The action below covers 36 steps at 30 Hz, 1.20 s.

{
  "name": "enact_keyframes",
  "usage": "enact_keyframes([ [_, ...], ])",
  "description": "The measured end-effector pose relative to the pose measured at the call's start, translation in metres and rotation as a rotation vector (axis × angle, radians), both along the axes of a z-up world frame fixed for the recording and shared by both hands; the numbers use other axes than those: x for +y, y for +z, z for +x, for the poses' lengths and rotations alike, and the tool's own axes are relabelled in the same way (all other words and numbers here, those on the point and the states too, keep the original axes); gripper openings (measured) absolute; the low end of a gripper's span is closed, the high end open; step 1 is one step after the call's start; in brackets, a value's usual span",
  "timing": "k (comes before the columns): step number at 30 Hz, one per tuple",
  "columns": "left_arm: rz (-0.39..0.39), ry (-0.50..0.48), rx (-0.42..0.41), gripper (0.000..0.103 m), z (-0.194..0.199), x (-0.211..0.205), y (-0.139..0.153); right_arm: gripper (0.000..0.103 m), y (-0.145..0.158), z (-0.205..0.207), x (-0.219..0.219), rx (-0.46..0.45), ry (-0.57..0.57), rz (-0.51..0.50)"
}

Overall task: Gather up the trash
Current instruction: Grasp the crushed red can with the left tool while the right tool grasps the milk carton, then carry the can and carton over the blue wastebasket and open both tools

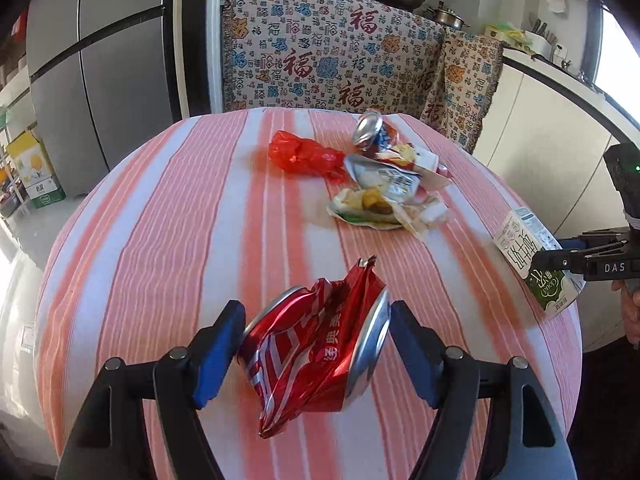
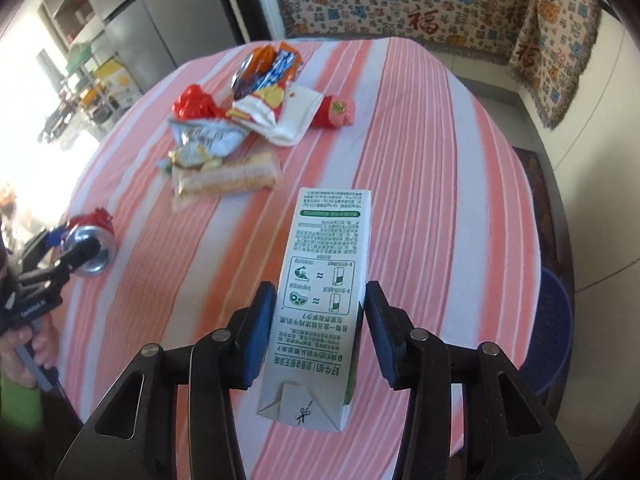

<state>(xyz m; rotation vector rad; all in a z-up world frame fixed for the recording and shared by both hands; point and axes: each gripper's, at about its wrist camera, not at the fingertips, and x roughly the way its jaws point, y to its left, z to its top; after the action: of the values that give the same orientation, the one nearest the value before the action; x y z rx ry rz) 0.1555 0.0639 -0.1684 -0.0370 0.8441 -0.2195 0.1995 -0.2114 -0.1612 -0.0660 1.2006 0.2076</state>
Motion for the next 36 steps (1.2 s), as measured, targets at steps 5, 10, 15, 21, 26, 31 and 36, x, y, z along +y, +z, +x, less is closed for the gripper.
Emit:
enact_keyframes([
  [5,0.043,-0.050,0.001,0.077,-0.006,-0.018,-0.008,0.051,-0.006,-0.007,-0.002,0.017,0.018,-0.042],
  [10,0.068,-0.073,0.003,0.077,-0.005,-0.020,-0.009,0.062,-0.002,-0.006,0.002,0.012,0.028,-0.048],
  [15,0.054,-0.072,0.023,0.072,-0.009,-0.017,-0.013,0.046,0.003,-0.008,-0.003,-0.003,0.021,-0.053],
  [21,0.022,-0.069,0.021,0.059,-0.013,-0.023,-0.010,0.044,0.014,-0.015,-0.014,-0.046,0.004,0.005],
  [26,-0.018,-0.078,0.003,0.059,-0.014,-0.043,0.003,0.044,0.022,-0.021,-0.025,-0.070,-0.007,0.065],
  [31,-0.039,-0.129,-0.010,0.059,-0.009,-0.085,0.020,0.044,0.036,-0.028,-0.052,-0.114,-0.051,0.114],
  [36,-0.057,-0.221,-0.016,0.059,0.003,-0.145,0.036,0.044,0.057,-0.039,-0.102,-0.171,-0.134,0.132],
])
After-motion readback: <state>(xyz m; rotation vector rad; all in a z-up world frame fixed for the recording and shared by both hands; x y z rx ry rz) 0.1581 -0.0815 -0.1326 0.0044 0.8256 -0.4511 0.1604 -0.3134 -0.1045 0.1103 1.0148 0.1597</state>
